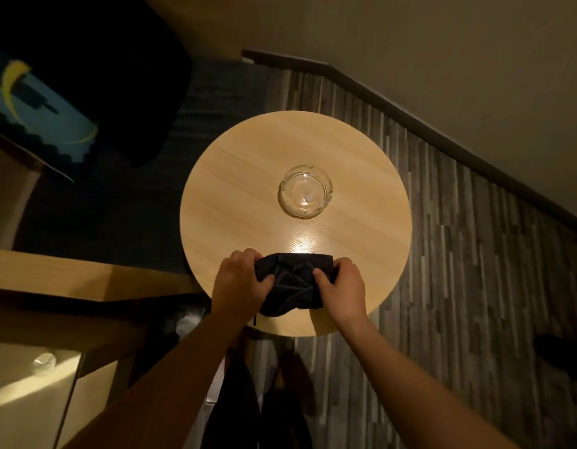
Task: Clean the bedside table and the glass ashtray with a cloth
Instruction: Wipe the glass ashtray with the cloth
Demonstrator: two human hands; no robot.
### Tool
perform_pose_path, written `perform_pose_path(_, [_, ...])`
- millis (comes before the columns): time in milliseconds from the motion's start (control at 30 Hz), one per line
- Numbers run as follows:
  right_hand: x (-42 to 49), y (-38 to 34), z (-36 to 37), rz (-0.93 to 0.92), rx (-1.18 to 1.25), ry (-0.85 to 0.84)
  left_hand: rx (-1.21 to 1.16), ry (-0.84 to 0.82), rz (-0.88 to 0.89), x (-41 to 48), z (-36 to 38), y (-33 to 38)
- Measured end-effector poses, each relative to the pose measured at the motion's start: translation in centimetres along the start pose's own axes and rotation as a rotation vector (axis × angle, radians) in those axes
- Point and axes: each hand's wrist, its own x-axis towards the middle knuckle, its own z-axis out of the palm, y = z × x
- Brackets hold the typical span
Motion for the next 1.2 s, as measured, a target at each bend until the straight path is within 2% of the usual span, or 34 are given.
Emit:
perform_pose_path(67, [0.5,-0.3,-0.6,-0.051,-0.070,0.093,0.048,0.063,0.054,1.2,-0.9,0.0])
perform_pose_path(133, [1.7,-1.6,-1.7,-0.092,-0.015,0.155,-0.131,0.061,0.029,3.3,-1.6,1.1])
perform_pose_path(233, [5.4,-5.0,-3.0,-0.005,0.172,0.112,-0.520,-0.053,-0.284,8.4,-2.7,4.1])
perform_pose_path(333, [9.6,-7.9,-3.2,0.141,0.227,0.033,-0.463,-0.028,-0.348,12.8,-2.6,6.2])
perform_pose_path(433, [11.7,-9.0,-2.1,0.156,0.150,0.007,-0.444,-0.061,-0.360,14.8,-1.8,6.9])
perform_pose_path(600, [11.8,-9.2,-1.1,0.123,0.108,0.074,-0.413,-0.081,-0.289,14.7,-1.2,6.8])
perform_pose_path(767, [9.6,-8.6,-2.2,0.055,0.177,0.086,-0.691,-0.104,-0.273,12.5,-1.9,6.4])
perform_pose_path(833, [7.9,-8.2,-2.7,0.039,0.233,0.065,-0.902,-0.154,-0.303,10.6,-2.7,6.3])
perform_pose_path(1000, [4.6,-6.2,-3.8,0.037,0.461,-0.076,-1.223,-0.131,-0.357,5.9,-3.8,5.1])
perform_pose_path(1033, [4.2,-5.6,-3.9,0.028,0.426,-0.065,-1.262,-0.116,-0.359,5.2,-3.9,4.8])
perform_pose_path(1133, [3.7,-2.8,-3.4,-0.052,0.048,-0.023,-1.281,-0.073,-0.393,3.6,-4.3,3.7])
perform_pose_path(1200, [3.2,-1.5,-2.8,-0.071,-0.157,-0.086,-1.274,-0.058,-0.400,2.7,-4.5,3.1])
